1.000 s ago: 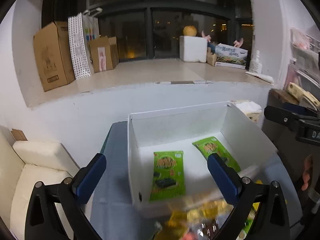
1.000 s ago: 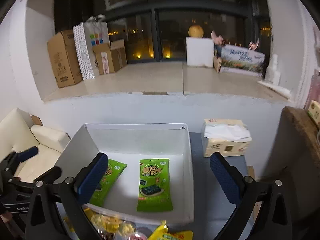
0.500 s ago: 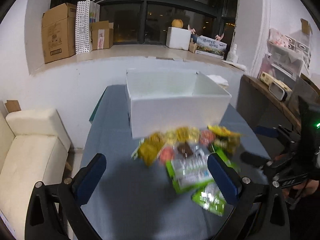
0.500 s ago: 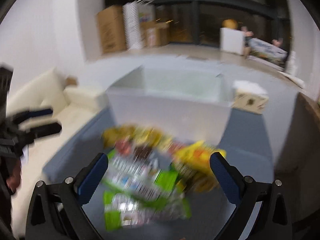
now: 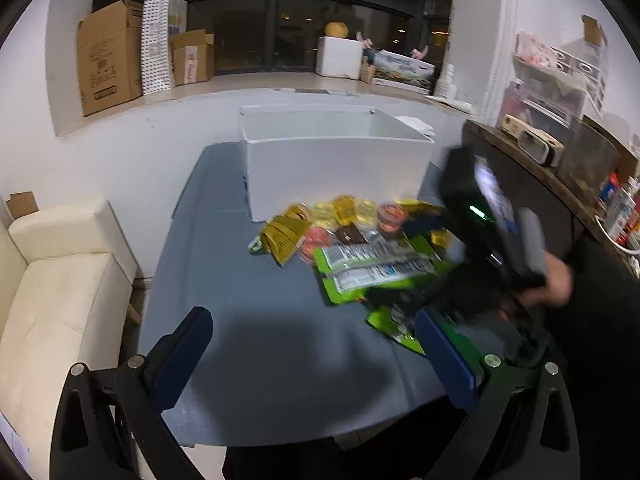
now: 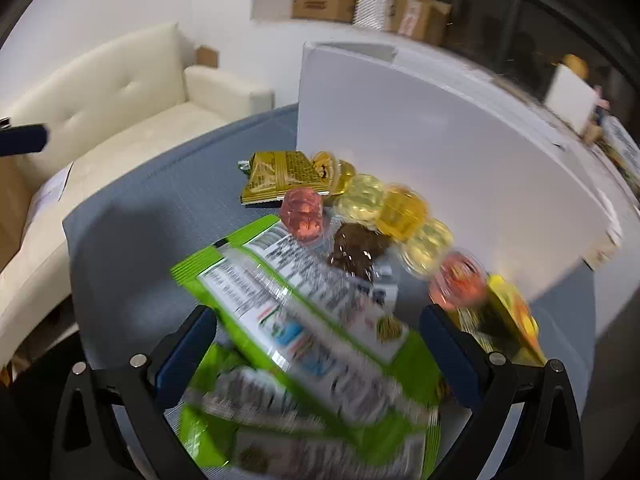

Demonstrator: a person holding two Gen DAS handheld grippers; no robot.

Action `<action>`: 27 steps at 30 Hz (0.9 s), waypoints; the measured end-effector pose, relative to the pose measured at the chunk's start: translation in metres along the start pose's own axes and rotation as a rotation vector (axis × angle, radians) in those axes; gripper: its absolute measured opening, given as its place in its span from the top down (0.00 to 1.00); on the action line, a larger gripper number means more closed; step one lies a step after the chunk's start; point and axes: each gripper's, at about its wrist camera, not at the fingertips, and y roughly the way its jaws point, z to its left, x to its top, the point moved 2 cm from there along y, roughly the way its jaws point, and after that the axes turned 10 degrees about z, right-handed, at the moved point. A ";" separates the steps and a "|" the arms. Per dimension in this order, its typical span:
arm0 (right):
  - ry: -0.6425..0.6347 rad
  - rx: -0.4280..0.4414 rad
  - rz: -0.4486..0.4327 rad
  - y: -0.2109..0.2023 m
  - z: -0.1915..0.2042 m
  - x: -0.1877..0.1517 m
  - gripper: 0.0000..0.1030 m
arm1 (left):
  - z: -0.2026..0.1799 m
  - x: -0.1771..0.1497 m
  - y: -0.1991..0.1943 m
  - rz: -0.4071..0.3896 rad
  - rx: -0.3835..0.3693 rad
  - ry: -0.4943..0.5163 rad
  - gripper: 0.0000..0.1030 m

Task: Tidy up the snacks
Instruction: 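Grasp the long green striped snack bags with the right tool and lift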

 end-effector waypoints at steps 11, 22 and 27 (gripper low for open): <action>0.017 0.167 -0.005 0.001 -0.002 0.010 0.24 | -0.002 -0.003 0.013 0.032 0.004 0.011 0.00; 0.004 0.113 -0.057 -0.037 0.001 -0.006 0.78 | -0.016 -0.002 0.030 0.064 -0.019 0.046 0.00; -0.011 0.051 -0.045 -0.027 -0.006 -0.009 0.17 | -0.022 0.000 0.036 0.069 -0.034 0.057 0.00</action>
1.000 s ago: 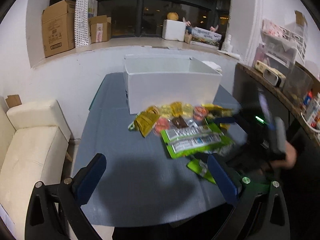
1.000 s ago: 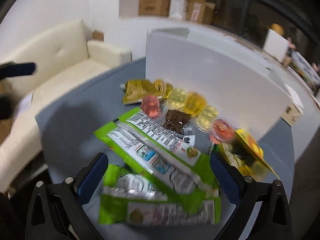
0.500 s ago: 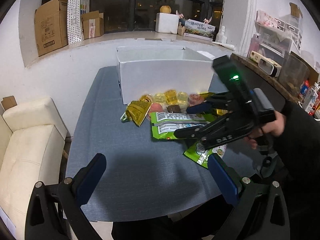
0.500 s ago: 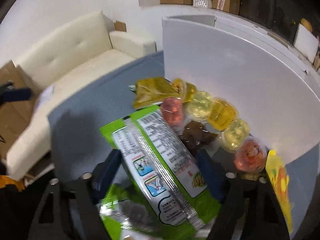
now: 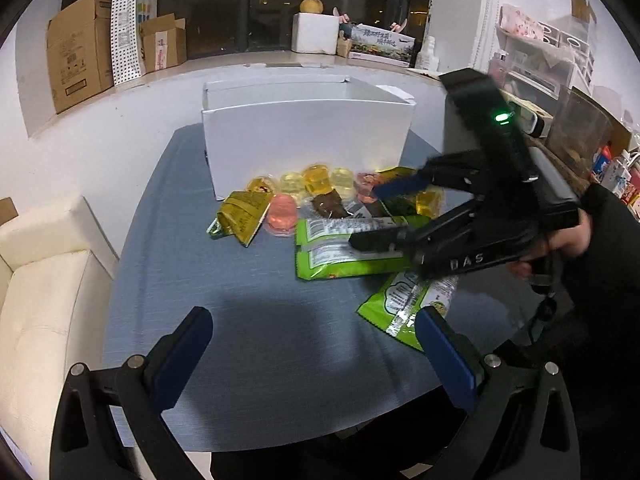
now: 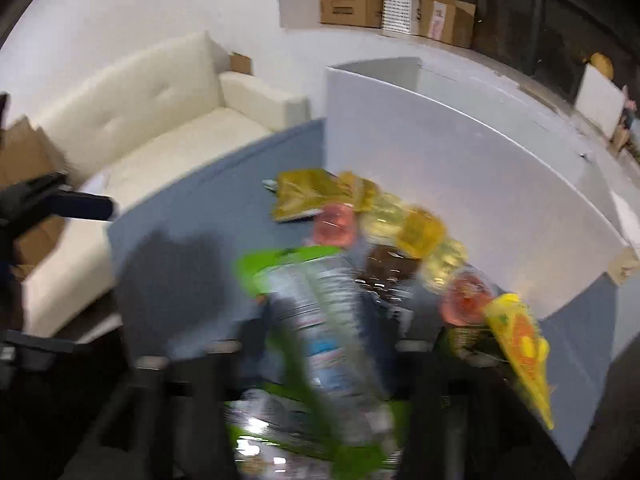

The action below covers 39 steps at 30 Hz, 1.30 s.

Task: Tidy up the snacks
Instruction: 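Grasp the long green striped snack bags with the right tool and lift, then grasp a long green bag with the left tool while the right tool carries its bags into the box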

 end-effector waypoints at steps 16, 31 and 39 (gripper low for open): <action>-0.169 0.116 0.144 0.044 0.002 0.008 0.30 | 0.007 -0.003 0.008 0.027 0.000 -0.003 0.00; 0.220 0.004 -0.225 -0.113 -0.028 -0.028 0.31 | -0.053 0.021 0.068 0.119 -0.088 0.220 0.00; 0.430 -0.040 -0.282 -0.164 -0.054 -0.097 0.31 | -0.102 0.033 0.118 0.199 -0.133 0.386 0.00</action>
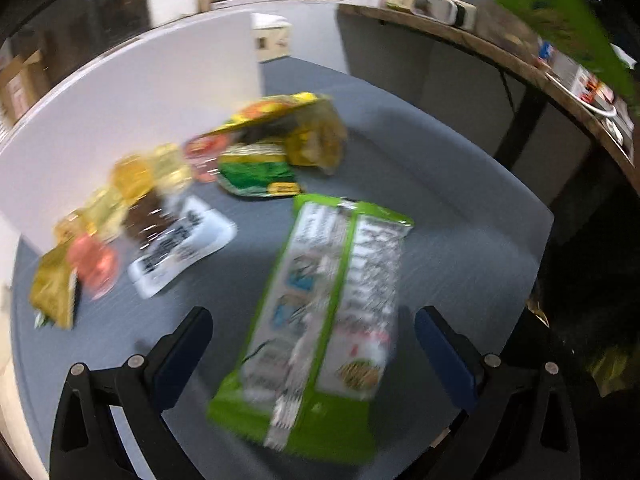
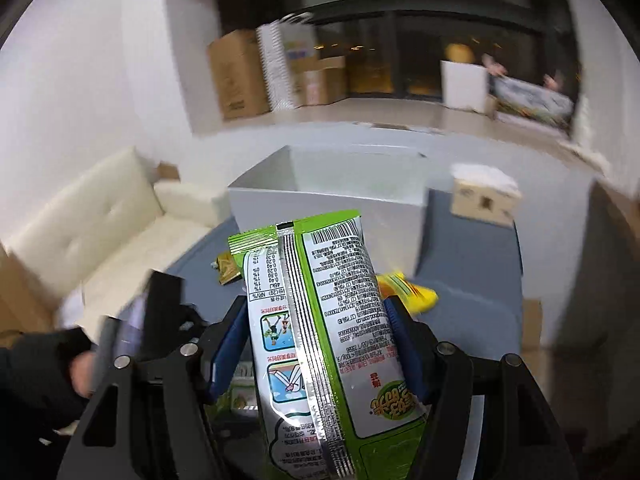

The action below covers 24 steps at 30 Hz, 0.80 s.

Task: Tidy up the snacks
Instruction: 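Grasp a long green bag with the left tool while the right tool carries its bags into the box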

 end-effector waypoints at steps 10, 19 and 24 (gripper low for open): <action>0.108 -0.036 -0.026 -0.009 -0.022 -0.017 0.31 | 0.002 0.011 -0.004 -0.007 0.043 -0.002 0.34; 0.112 -0.034 -0.039 0.010 -0.009 0.001 0.31 | 0.040 -0.008 -0.106 -0.246 0.091 -0.220 0.34; 0.095 -0.046 -0.093 0.028 0.004 0.059 0.31 | 0.090 0.014 -0.157 -0.401 0.127 -0.383 0.34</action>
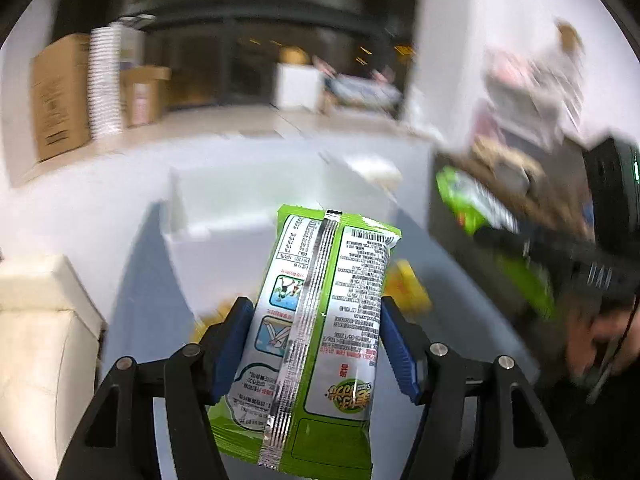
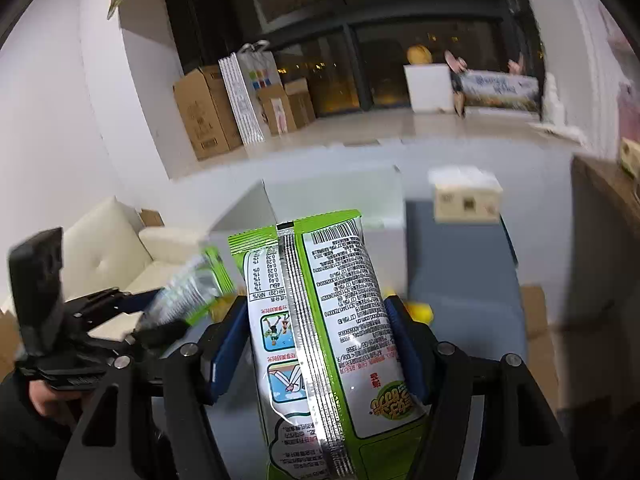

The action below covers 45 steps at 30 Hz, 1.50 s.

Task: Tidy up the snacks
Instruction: 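Grasp a long green bag with the left tool while the right tool carries its bags into the box, then grasp the yellow flower-print bag with the right tool and lift it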

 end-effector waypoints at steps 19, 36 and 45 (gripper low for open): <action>0.141 -0.015 0.042 0.121 -0.036 0.134 0.00 | 0.090 0.122 0.116 0.096 0.051 -0.176 0.00; 0.093 -0.203 0.115 0.057 -0.028 0.026 0.00 | 0.058 0.060 0.050 0.021 0.078 -0.107 0.00; -0.073 -0.327 0.198 0.088 -0.011 -0.049 0.00 | 0.037 -0.027 0.030 0.076 0.026 -0.113 0.00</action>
